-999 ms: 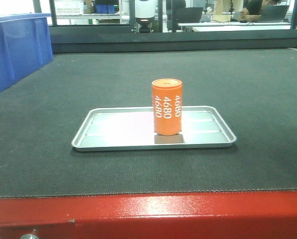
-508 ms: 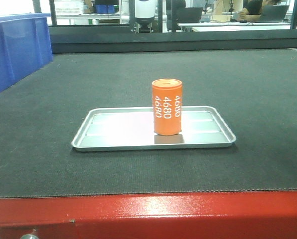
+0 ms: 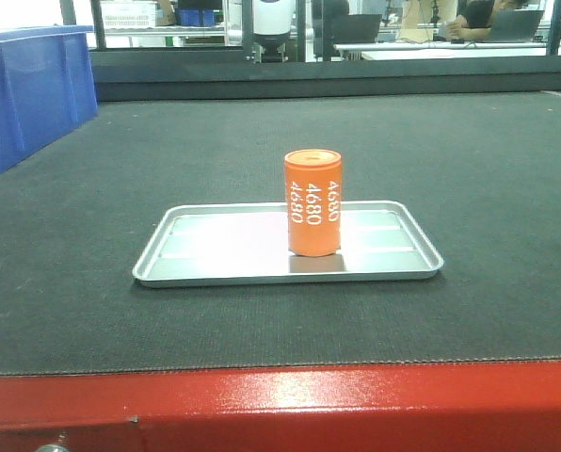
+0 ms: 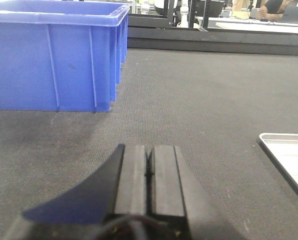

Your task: Grab orange capacitor from left shelf to right conveyor

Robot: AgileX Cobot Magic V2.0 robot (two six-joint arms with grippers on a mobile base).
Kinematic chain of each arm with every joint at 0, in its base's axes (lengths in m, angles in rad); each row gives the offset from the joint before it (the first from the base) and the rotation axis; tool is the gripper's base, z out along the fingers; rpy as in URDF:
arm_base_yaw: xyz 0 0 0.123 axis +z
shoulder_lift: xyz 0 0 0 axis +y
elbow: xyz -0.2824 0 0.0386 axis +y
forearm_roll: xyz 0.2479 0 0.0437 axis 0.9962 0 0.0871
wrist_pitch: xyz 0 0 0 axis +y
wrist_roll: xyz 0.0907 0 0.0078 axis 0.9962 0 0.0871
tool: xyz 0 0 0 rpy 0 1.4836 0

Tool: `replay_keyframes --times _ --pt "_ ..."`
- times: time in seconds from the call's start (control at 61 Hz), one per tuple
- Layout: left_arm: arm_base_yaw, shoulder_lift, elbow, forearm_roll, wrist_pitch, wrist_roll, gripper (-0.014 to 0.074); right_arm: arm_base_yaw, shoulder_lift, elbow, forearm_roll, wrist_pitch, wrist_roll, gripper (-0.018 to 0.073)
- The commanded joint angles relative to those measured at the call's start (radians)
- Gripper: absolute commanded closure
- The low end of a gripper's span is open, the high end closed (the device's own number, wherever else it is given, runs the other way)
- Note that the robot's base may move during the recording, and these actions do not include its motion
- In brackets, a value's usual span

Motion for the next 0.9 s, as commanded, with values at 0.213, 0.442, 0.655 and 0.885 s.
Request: replay_keyframes --times 0.213,0.442,0.655,0.885 --pt "0.003 -0.011 -0.003 -0.002 -0.090 -0.002 0.0723 -0.164 -0.344 0.189 0.037 -0.072 -0.009 0.0504" --pt "0.003 -0.011 -0.003 -0.002 -0.090 -0.002 0.0723 -0.180 -0.375 0.251 0.086 -0.051 -0.008 0.0504" --pt "0.003 -0.011 -0.003 -0.002 -0.090 -0.002 0.0723 -0.180 -0.375 0.251 0.086 -0.051 -0.008 0.0504" --pt "0.003 -0.011 -0.003 -0.002 -0.090 -0.002 0.0723 -0.180 -0.375 0.251 0.086 -0.051 -0.008 0.0504"
